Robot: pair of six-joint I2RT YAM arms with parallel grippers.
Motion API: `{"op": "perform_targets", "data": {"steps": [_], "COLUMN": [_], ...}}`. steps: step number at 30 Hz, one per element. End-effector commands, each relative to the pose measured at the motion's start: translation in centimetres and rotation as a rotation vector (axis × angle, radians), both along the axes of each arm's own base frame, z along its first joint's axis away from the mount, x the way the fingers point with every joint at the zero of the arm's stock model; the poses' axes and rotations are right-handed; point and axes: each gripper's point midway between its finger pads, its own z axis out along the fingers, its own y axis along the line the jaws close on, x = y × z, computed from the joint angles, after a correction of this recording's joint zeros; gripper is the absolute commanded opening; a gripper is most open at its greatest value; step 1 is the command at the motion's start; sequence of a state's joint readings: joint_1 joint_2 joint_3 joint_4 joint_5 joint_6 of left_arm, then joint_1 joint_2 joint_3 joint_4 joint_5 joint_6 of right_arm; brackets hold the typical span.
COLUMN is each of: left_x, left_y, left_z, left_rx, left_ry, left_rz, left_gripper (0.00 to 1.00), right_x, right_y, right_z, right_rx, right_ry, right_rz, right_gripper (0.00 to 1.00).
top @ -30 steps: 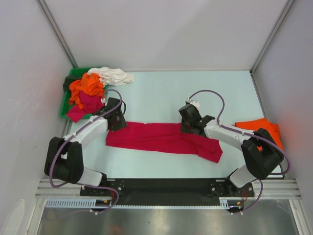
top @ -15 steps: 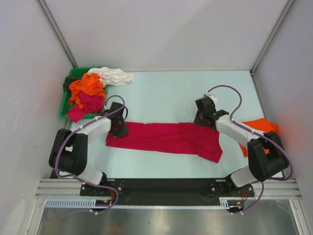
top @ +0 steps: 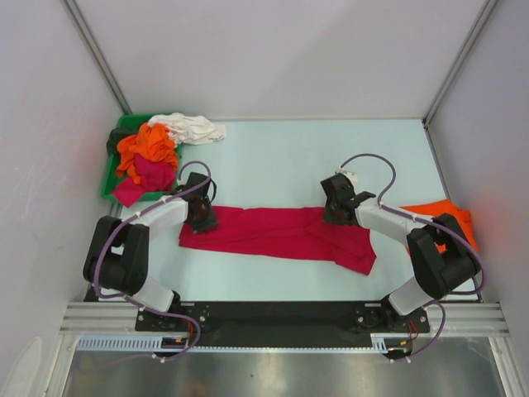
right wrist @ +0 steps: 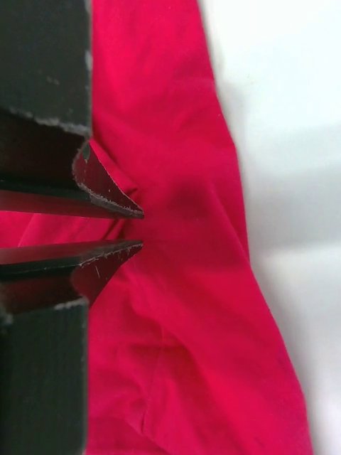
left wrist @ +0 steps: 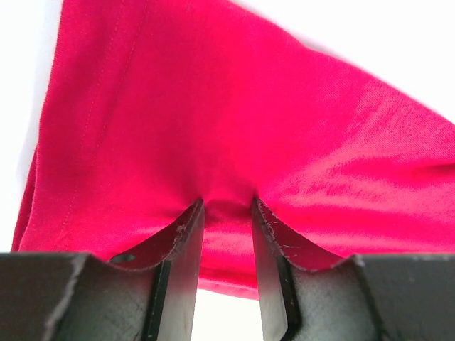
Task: Fold and stack the t-shirts
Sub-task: Fold the other side of the tshirt into a rectangle
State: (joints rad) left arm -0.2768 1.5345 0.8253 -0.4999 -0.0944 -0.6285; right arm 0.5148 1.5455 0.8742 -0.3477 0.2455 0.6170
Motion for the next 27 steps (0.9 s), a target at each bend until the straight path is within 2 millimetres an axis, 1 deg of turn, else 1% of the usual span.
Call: {"op": "perform_targets", "data": {"steps": [1,5,8,10,15,16,19,20,22,23,27], "left_x": [0.3,0.4,0.4,0.4,0.2,0.2,0.3,0.3,0.2,0.3,0.3], "left_y": [-1.0,-1.1,-1.1,-1.1,-1.2,-1.2,-1.3,-1.3,-1.3,-1.4,-1.5], "left_z": [-0.2,-0.2,-0.1,-0.2,-0.4,-0.5,-0.6,-0.6,-0.8,-0.8,-1.0], "left_rx": [-0.043,-0.046,-0.047,-0.047,-0.052,-0.052,-0.052,-0.053,-0.053,-0.056,-0.060], "left_ry": [0.012,0.011,0.010,0.013,0.018,0.021,0.025,0.023,0.031,0.030,0.039], "left_rz": [-0.001,-0.002,-0.004,-0.002,-0.004,-0.003,-0.007,-0.005,-0.008,-0.007,-0.009], "left_gripper": [0.38,0.38,0.38,0.38,0.38,0.38,0.38,0.38,0.38,0.38,0.38], "right_x": [-0.7,-1.5,-2.3,-2.7,-4.6,-5.0,-6.5,-6.7,-7.6,-7.8,-9.1], "right_y": [0.3,0.5,0.8,1.0,1.3,1.4,1.2,1.2,1.1,0.9,0.8], "right_z": [-0.7,-1.3,-1.3,-1.0,-0.7,-0.2,-0.2,0.4,0.4,0.8,0.6], "right_rx": [-0.006,-0.015,-0.014,-0.009,-0.011,0.002,-0.005,0.007,0.005,0.016,0.028], "right_ry": [0.019,0.047,0.055,0.050,0.065,0.056,0.067,0.055,0.058,0.050,0.073], "right_rz": [0.001,0.017,0.032,0.033,0.050,0.047,0.052,0.044,0.046,0.038,0.036], "right_gripper": [0.23,0.22,0.22,0.22,0.22,0.22,0.22,0.22,0.23,0.23,0.23]}}
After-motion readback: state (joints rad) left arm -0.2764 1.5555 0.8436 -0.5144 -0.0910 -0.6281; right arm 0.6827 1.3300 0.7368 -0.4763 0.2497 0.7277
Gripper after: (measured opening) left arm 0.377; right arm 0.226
